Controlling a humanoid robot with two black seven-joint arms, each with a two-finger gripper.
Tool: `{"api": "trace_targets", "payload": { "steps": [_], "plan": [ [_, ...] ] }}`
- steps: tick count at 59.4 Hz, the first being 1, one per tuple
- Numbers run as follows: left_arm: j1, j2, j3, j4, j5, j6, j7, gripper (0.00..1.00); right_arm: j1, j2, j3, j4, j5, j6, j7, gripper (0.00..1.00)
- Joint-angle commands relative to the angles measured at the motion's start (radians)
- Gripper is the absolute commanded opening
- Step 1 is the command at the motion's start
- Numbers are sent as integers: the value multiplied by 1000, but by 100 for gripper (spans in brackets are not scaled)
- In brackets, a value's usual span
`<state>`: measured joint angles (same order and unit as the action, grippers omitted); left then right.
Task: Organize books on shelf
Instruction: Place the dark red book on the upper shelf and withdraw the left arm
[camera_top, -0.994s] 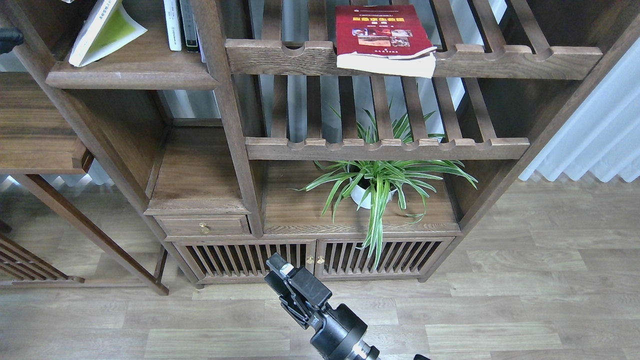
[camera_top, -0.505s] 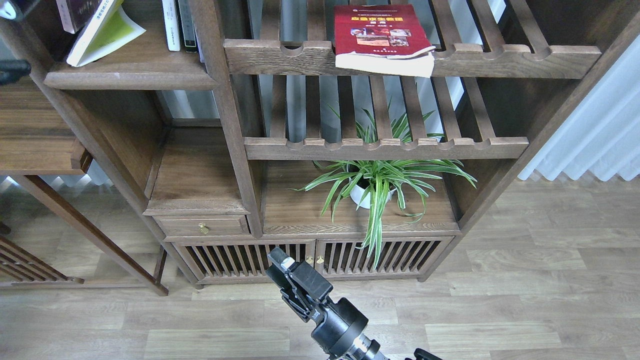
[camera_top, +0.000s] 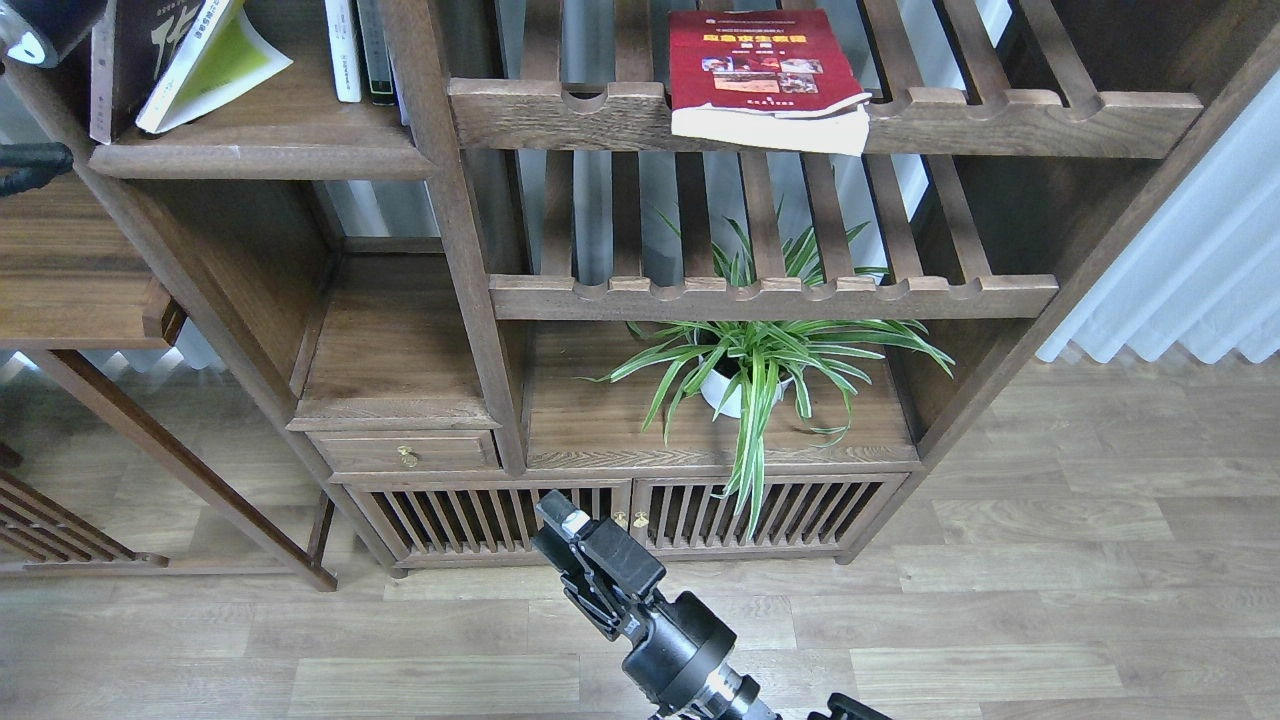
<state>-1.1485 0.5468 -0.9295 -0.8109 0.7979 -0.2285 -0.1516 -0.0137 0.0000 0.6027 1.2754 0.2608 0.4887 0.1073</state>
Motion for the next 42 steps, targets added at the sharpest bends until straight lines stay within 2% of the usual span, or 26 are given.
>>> {"api": "trace_targets", "payload": {
  "steps": [1,26,42],
  "plan": [
    [-28,-5,-12,-1,-3,0,0,40,1,0,2,-2,0,0,0,78],
    [-34,-91,-91,-47,-112,-2,-68,40,3,0,14,-13,26,0,2,78],
    [-10,-87,-164,-146,-247,-15,-100,48,8,0,101,2,44,0,2,78]
  ]
}}
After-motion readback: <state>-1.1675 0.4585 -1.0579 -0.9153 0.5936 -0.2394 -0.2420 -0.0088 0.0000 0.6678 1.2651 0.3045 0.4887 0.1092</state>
